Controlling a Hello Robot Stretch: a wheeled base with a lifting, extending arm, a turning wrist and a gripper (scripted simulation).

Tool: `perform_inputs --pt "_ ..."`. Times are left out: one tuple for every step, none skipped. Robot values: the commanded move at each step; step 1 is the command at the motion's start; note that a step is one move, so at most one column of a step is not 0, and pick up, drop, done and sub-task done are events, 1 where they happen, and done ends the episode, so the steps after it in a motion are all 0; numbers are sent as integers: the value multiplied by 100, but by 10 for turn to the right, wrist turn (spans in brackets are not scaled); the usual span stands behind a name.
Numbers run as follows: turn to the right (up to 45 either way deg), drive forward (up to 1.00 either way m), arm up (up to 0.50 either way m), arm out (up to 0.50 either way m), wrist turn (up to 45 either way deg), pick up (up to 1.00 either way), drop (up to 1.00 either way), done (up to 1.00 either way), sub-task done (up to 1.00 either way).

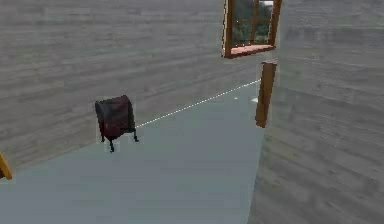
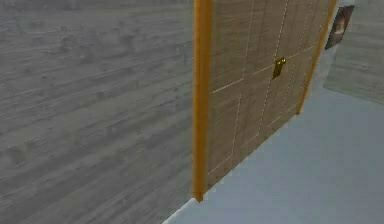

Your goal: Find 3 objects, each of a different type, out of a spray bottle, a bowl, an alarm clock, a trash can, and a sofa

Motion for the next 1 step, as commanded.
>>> perform_inputs --pt "240 0 0 0 0 0 0 0 0"
